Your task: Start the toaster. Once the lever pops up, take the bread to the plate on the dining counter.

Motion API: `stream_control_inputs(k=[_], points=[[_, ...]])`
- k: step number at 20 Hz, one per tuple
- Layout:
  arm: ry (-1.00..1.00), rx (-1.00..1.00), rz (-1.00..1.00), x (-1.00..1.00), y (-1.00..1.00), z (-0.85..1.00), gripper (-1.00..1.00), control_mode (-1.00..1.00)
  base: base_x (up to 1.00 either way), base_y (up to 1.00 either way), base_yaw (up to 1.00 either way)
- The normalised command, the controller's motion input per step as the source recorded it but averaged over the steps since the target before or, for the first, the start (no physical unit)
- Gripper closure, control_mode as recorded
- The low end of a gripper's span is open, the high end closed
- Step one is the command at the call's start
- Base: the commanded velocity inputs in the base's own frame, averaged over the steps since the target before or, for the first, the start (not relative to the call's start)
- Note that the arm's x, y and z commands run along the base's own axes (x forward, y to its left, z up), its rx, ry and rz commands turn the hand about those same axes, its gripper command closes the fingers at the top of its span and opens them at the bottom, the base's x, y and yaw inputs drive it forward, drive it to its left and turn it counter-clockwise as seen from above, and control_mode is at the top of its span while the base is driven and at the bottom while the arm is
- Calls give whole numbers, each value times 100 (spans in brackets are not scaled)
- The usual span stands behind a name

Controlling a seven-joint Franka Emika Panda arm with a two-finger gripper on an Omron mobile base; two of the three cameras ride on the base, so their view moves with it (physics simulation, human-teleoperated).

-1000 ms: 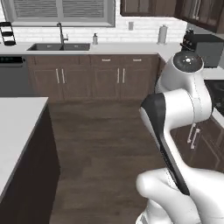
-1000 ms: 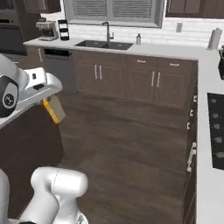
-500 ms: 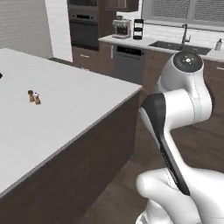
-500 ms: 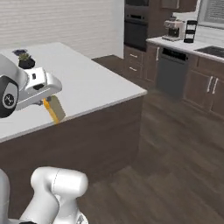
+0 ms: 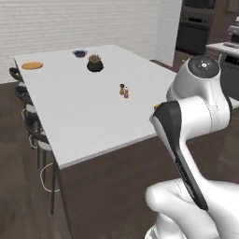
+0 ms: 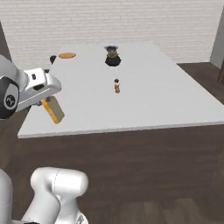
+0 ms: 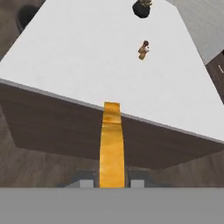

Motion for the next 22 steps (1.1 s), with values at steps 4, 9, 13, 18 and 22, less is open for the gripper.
stream_control_inputs(k=[4,9,13,18,22], points=[[0,0,0,0,0,0,100,100,44,100,29],[0,0,0,0,0,0,100,100,39,100,11],[0,0,0,0,0,0,100,100,44,100,0],[0,0,0,0,0,0,100,100,49,100,0],[0,0,0,0,0,0,100,100,94,100,-2]])
